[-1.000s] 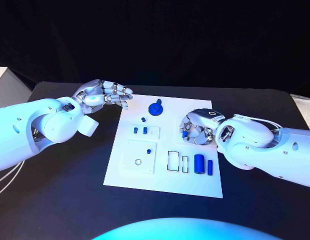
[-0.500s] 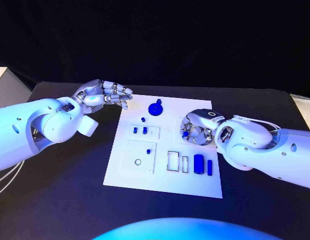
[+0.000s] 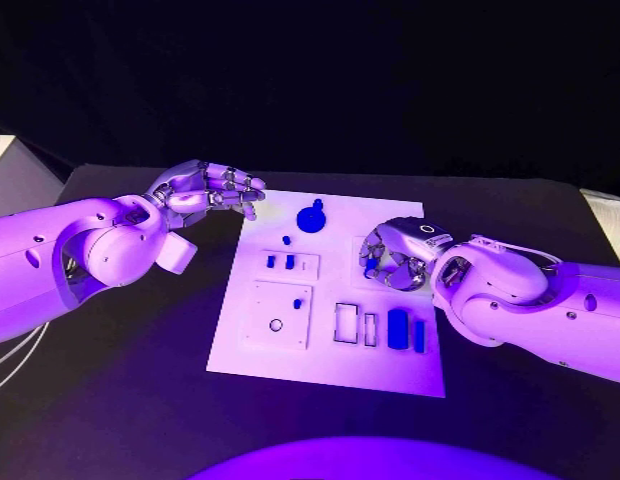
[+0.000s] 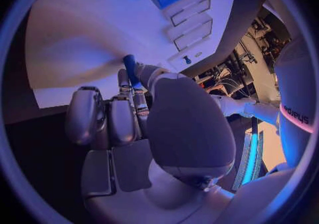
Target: Assemble the parts on the task board
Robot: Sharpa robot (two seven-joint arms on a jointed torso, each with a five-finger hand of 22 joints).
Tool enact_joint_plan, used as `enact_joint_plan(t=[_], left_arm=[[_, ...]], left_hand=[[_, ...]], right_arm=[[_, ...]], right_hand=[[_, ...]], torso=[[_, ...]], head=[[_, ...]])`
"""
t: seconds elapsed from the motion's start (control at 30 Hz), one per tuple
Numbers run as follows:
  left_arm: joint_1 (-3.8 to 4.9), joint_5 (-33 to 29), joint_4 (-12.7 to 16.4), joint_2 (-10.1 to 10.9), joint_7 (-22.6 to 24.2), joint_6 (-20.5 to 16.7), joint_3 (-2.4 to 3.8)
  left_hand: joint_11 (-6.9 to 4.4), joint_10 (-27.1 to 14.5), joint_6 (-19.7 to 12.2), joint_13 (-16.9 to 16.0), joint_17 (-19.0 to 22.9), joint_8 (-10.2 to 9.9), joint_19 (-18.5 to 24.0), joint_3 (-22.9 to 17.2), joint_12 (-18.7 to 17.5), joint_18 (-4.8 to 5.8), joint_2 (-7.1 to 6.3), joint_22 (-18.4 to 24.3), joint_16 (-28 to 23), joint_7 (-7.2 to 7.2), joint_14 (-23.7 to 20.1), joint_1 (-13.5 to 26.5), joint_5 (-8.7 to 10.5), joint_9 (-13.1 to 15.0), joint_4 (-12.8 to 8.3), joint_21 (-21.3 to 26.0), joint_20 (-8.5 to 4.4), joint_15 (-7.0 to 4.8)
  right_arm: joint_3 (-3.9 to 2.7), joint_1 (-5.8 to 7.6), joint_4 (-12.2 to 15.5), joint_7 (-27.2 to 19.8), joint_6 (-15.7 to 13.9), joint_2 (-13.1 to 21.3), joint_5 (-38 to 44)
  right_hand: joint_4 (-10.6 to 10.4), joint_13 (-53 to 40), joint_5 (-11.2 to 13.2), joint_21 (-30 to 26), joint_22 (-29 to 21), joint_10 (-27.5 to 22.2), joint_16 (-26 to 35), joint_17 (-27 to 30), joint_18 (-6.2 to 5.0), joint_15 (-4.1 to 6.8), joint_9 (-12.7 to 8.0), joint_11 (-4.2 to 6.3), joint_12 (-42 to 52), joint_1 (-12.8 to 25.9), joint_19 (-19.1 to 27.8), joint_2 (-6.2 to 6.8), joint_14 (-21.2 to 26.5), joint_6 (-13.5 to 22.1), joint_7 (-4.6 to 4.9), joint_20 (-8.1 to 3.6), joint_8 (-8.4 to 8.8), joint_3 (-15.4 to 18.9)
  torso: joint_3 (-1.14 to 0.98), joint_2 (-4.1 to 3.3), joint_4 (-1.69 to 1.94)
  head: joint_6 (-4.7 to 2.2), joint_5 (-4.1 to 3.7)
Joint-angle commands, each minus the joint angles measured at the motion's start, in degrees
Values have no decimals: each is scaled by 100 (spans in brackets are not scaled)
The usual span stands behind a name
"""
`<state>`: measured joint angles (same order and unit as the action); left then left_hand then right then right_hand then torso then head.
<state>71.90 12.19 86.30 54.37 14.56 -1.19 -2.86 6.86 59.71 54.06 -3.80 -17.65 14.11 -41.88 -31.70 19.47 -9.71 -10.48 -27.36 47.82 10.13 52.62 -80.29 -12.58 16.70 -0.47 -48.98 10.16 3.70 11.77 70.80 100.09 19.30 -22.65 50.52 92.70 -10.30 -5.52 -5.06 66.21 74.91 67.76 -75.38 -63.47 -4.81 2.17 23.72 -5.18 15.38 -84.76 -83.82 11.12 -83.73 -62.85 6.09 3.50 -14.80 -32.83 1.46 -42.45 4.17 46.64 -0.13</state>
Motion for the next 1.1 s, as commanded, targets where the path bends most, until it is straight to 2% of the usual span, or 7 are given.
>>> enact_joint_plan(t=[0.03, 0.2, 0.33, 0.53, 0.63, 0.9, 1.1], left_arm=[[0, -16, 5, -11, 31, 103, 3], [-8, -23, -18, -27, 31, 110, 3], [-15, -28, -22, -39, 34, 126, 3], [-27, -34, -34, -66, 40, 133, 3], [-43, -40, -40, -91, 46, 140, 3], [-67, -51, -71, -175, 50, 137, 3], [-71, -55, -72, -209, 43, 137, 3]], left_hand=[[40, 19, 14, -5, -5, -18, -25, 29, -17, -64, 76, 5, -38, 36, 17, -1, 1, 9, -4, 16, 2, 39], [40, 19, 14, -5, -5, -18, -25, 29, -17, -64, 76, 5, -38, 36, 17, -1, 1, 9, -4, 16, 2, 39], [41, 22, 15, -6, -7, -19, -28, 31, -25, -64, 80, 8, -41, 37, 17, 0, 2, 10, -1, 22, 3, 40], [41, 22, 15, -6, -7, -19, -28, 31, -25, -64, 80, 8, -41, 37, 17, 0, 2, 10, -1, 22, 3, 40], [42, 23, 14, -6, -8, -21, -29, 32, -29, -64, 84, 10, -43, 38, 17, 1, 1, 10, 1, 25, 4, 41], [42, 24, 13, -7, -9, -22, -30, 32, -33, -64, 87, 11, -44, 39, 17, 0, 1, 10, 3, 28, 4, 42], [42, 24, 13, -7, -9, -22, -30, 32, -33, -64, 87, 11, -44, 39, 17, 0, 1, 10, 3, 28, 4, 42]], right_arm=[[-26, 23, 115, 8, -300, 44, 114], [-104, 119, 418, -5, -367, 166, 29], [-134, 227, 654, -160, -477, 212, -20], [-134, 256, 672, -406, -608, -67, -108], [-122, 201, 590, -511, -643, -340, -124], [-85, -117, 337, -716, -587, -1144, -92], [-48, -276, 198, -728, -416, -1459, -17]], right_hand=[[164, -256, 20, 25, 726, 369, -17, -10, 83, 5, 148, 310, -27, -7, -112, -83, -85, 45, 3, -8, -31, -205], [173, -261, 25, 41, 733, 372, -18, -15, 85, 7, 156, 310, -32, 4, -116, -77, -86, 46, 5, -8, -36, -214], [188, -269, 28, 82, 749, 379, -24, -30, 93, 11, 168, 311, -38, 21, -125, -69, -89, 48, 6, -6, -46, -225], [191, -272, 30, 135, 768, 382, -34, -49, 102, 12, 173, 311, -40, 26, -137, -68, -92, 50, 8, -6, -48, -229], [203, -277, 29, 127, 767, 380, -30, -44, 100, 13, 180, 310, -48, 30, -136, -70, -91, 58, 10, -6, -52, -243], [245, -291, 5, 85, 760, 371, -11, -21, 93, 9, 201, 301, -74, 39, -127, -74, -83, 87, 24, -4, -57, -280], [258, -295, -3, 61, 754, 367, -2, -8, 89, 7, 207, 297, -82, 44, -122, -75, -79, 96, 28, -3, -59, -290]], torso=[[0, 4, -2], [-3, 6, 8], [9, 10, 1], [-4, 8, -13], [-4, 7, 1], [6, 3, 25], [21, 1, 24]], head=[[-25, 13], [-34, 47], [-41, 63], [-71, 148], [-73, 194], [-45, 342], [-3, 398]])
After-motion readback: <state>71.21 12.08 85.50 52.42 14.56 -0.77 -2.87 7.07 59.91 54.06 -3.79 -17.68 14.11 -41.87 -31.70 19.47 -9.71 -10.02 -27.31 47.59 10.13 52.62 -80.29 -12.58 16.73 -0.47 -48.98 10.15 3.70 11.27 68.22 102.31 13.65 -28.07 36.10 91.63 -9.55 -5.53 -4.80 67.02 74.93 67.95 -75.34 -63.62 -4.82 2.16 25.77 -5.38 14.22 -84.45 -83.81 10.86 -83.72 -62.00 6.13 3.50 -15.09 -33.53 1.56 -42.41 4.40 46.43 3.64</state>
